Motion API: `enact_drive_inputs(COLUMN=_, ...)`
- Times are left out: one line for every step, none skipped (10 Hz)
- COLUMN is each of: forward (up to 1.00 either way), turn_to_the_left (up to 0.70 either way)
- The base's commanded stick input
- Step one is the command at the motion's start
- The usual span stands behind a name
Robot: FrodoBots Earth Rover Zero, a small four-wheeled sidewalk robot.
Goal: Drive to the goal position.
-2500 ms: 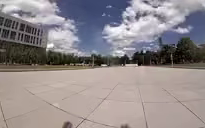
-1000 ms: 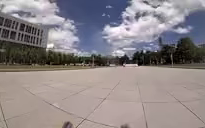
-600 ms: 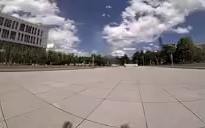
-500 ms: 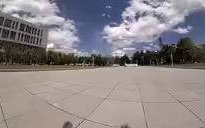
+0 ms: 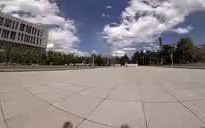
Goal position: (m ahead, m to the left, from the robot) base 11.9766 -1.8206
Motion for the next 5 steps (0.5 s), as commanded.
enact_drive_inputs(forward=0.06, turn_to_the_left=0.00)
enact_drive_inputs(forward=0.06, turn_to_the_left=0.00)
enact_drive_inputs(forward=0.06, turn_to_the_left=0.00)
enact_drive_inputs(forward=0.06, turn_to_the_left=0.00)
enact_drive_inputs(forward=0.06, turn_to_the_left=0.00)
